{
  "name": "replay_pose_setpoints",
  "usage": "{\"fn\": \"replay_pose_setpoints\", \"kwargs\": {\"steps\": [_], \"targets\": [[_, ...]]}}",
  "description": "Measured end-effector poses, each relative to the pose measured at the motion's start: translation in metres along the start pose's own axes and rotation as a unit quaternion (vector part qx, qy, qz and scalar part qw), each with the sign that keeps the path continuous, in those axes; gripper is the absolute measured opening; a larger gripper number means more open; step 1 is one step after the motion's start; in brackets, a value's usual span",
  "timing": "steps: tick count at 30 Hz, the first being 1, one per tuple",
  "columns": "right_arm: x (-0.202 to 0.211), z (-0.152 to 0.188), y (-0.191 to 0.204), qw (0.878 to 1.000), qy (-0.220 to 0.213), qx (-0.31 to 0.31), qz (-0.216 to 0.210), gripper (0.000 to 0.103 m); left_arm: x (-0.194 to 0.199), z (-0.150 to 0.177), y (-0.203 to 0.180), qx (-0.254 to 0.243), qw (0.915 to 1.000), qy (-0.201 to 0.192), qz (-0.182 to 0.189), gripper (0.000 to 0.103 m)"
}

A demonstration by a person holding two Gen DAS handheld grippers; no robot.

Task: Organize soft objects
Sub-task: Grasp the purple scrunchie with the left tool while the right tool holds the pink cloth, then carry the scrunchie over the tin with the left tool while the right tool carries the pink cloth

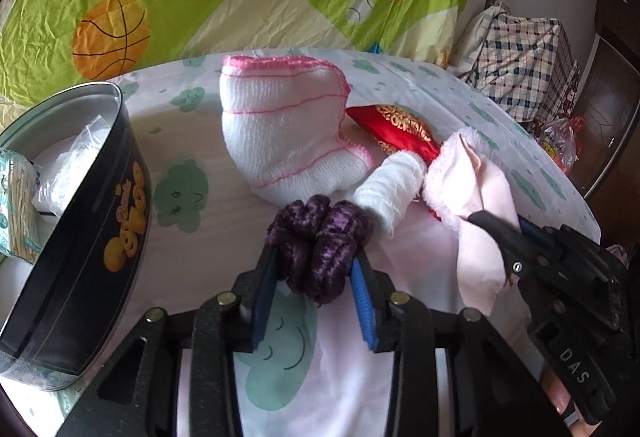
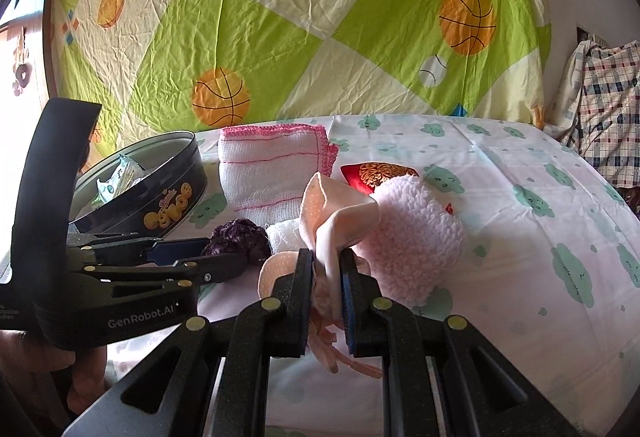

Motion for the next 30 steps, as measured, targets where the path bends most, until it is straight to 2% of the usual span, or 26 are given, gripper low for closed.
{"fn": "replay_pose_setpoints", "kwargs": {"steps": [9,24,30], "targets": [[0.003,-0.001,0.001,1.000,-0.008,0.007,0.002,0.015,0.024,-0.004,0.014,0.019,0.9977,-0.058,-0.031,0.035],[0.006,-0.002,0.002,1.000,-0.020,0.010,0.005,0.015,0.042,0.006,0.026,0.033,0.9953,-0.087,-0.029,0.035],[0.010,-0.003,0.004,0.999,-0.032,0.015,0.009,0.015,0.057,0.008,0.021,0.015,0.9897,-0.132,-0.054,0.035]]}}
Point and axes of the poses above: each gripper's, at about its wrist camera, not at the fingertips, and x roughly against the way its jaws point, y to its left, z to its underside, the point moved 6 cm from there along -x, roughly the way its jaws point, and after that the axes turned 2 degrees about -y, right-handed, at the moved point
